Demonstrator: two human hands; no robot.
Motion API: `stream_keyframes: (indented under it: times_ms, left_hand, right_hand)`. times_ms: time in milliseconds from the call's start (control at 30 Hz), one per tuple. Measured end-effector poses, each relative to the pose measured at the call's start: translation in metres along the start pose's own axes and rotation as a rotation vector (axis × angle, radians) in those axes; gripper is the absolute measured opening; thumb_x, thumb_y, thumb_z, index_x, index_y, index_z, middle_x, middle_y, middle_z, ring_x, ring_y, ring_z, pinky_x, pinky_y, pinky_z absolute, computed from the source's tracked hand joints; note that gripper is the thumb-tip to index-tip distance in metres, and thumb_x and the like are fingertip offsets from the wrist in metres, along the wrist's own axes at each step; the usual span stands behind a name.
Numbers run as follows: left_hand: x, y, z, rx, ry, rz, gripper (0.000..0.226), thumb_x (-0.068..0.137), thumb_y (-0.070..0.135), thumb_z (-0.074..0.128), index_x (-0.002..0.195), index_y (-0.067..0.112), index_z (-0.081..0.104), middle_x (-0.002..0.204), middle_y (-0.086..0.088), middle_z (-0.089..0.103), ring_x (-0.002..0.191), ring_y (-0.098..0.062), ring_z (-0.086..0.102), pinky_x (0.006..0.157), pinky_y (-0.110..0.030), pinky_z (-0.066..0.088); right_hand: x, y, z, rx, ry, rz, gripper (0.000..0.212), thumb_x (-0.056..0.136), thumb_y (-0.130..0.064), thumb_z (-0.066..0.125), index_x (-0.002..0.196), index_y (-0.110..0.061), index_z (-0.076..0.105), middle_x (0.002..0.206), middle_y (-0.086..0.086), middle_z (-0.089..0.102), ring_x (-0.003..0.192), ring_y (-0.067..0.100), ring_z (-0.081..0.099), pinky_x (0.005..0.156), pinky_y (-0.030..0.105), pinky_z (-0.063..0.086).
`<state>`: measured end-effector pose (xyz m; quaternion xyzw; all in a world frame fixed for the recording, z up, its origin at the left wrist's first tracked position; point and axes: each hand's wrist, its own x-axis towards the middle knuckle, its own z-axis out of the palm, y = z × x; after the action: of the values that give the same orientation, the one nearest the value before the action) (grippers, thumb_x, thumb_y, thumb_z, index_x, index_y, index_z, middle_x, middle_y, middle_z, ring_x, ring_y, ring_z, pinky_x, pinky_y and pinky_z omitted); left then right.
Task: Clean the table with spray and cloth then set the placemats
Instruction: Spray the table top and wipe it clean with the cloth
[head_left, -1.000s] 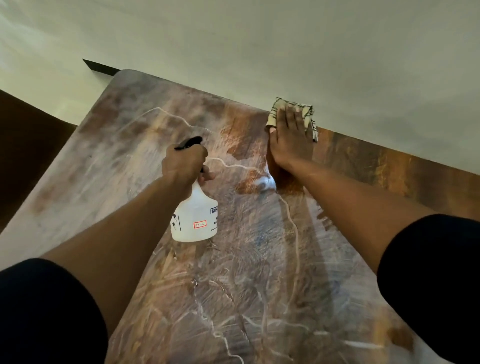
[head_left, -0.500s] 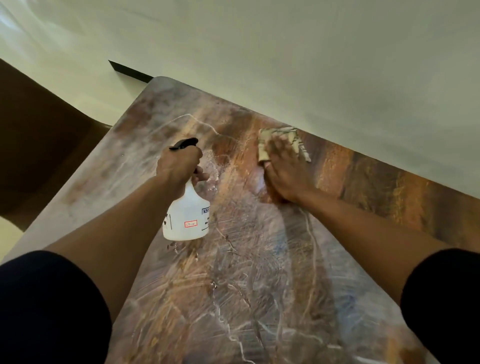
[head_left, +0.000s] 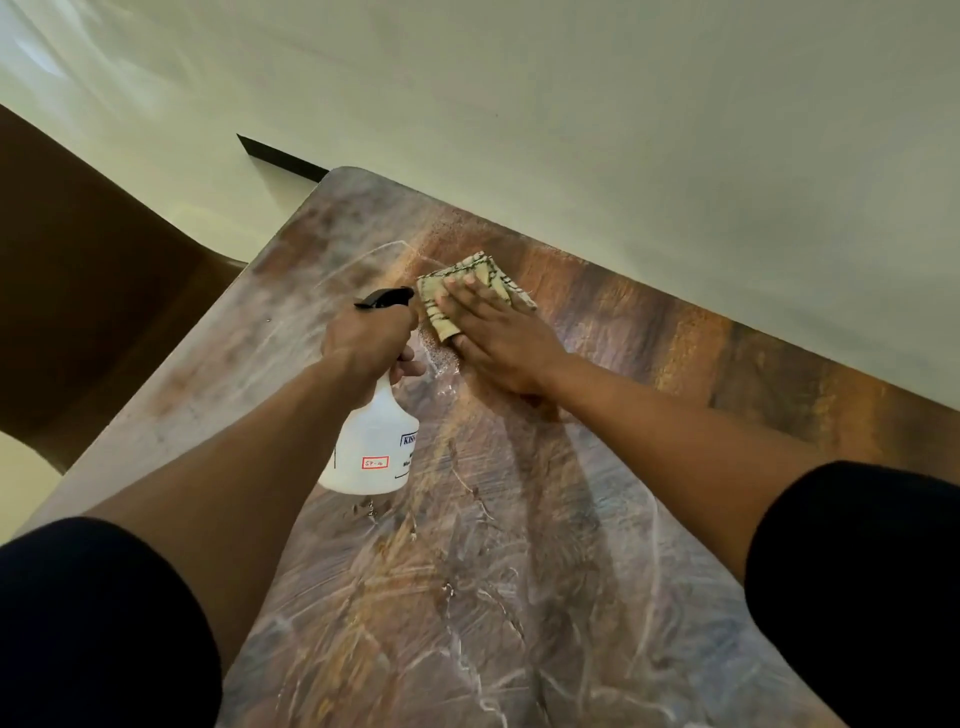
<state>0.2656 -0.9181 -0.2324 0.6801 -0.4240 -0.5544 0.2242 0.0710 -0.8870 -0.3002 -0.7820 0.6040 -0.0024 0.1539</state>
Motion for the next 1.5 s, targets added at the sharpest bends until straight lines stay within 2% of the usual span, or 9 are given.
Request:
stream_keyframes:
  times_ms: [100,233,333,500,733,800,967,1200,1500]
  left_hand:
    - [0.002,-0.003,0.002,-0.019,0.013,0.011,0.034,0.091,0.016,0.064,0.123,0.02,0.073,0.068,-0.007,0.062,0.054,-0.025,0.073,0.044,-0.027,0.043]
    - [-0.002,-0.002,-0.001,-0.028,-0.018,0.019,0.034,0.092,0.011,0.062,0.122,0.022,0.072,0.069,-0.009,0.063,0.055,-0.028,0.073,0.041,-0.024,0.041]
    - [-0.001,-0.001,-0.002,-0.066,-0.041,-0.001,0.035,0.093,0.01,0.06,0.122,0.025,0.071,0.069,-0.009,0.062,0.057,-0.029,0.072,0.041,-0.021,0.04]
    - [0.004,-0.004,-0.013,-0.058,-0.019,-0.003,0.034,0.094,0.013,0.062,0.124,0.027,0.071,0.072,-0.009,0.061,0.058,-0.029,0.074,0.042,-0.024,0.039]
    - [0.011,-0.014,-0.037,-0.075,0.062,-0.036,0.031,0.093,0.01,0.063,0.122,0.019,0.072,0.075,-0.011,0.059,0.059,-0.032,0.071,0.04,-0.023,0.041]
    - [0.01,-0.019,-0.042,-0.082,0.068,-0.045,0.032,0.093,0.008,0.062,0.123,0.018,0.072,0.076,-0.011,0.059,0.06,-0.032,0.07,0.041,-0.024,0.041]
    - [0.0,-0.026,-0.042,-0.087,0.061,-0.058,0.036,0.095,0.007,0.062,0.128,0.02,0.069,0.08,-0.012,0.059,0.066,-0.032,0.068,0.039,-0.022,0.043]
    - [-0.024,-0.037,-0.032,-0.034,0.066,-0.059,0.035,0.094,0.009,0.062,0.128,0.014,0.067,0.068,-0.012,0.063,0.056,-0.029,0.072,0.042,-0.025,0.04]
    - [-0.083,-0.048,-0.024,0.007,0.106,-0.06,0.036,0.094,0.013,0.064,0.13,0.011,0.067,0.051,-0.006,0.065,0.057,-0.027,0.074,0.049,-0.026,0.044]
  right_hand:
    - [-0.003,0.034,-0.015,0.013,0.04,0.269,0.064,0.111,-0.05,0.017,0.166,-0.028,-0.006,0.174,-0.001,-0.01,0.16,0.021,-0.01,0.129,0.057,0.003]
    - [-0.008,0.075,-0.025,0.144,0.13,0.643,0.064,0.112,-0.043,0.023,0.167,-0.022,-0.001,0.175,0.002,-0.007,0.161,0.025,-0.009,0.13,0.053,0.001]
    - [0.002,0.072,-0.025,0.187,0.133,0.767,0.064,0.112,-0.039,0.026,0.167,-0.019,0.003,0.175,0.005,-0.004,0.161,0.028,-0.009,0.129,0.053,-0.004]
    - [0.031,0.016,-0.014,0.089,0.127,0.455,0.064,0.111,-0.045,0.024,0.167,-0.022,0.001,0.174,0.005,-0.007,0.16,0.029,-0.008,0.127,0.058,-0.008]
    - [0.048,-0.042,0.008,-0.012,0.032,-0.093,0.062,0.111,-0.051,0.022,0.166,-0.032,0.003,0.174,-0.01,-0.005,0.16,0.014,-0.008,0.126,0.047,-0.006]
    - [0.047,-0.023,0.002,-0.014,0.023,-0.077,0.062,0.11,-0.053,0.02,0.166,-0.035,-0.001,0.173,-0.011,-0.009,0.16,0.014,-0.01,0.127,0.049,-0.003]
    - [0.023,0.016,-0.009,0.1,0.066,0.288,0.063,0.112,-0.05,0.019,0.166,-0.031,-0.006,0.174,-0.006,-0.013,0.16,0.018,-0.014,0.127,0.053,-0.002]
    - [0.005,0.009,-0.004,0.082,0.036,0.268,0.062,0.112,-0.048,0.021,0.167,-0.03,-0.003,0.174,-0.005,-0.011,0.16,0.018,-0.012,0.128,0.051,-0.001]
    - [-0.087,-0.063,0.036,0.067,0.068,0.077,0.061,0.112,-0.044,0.029,0.167,-0.029,0.006,0.175,-0.006,-0.005,0.161,0.017,-0.009,0.127,0.049,-0.007]
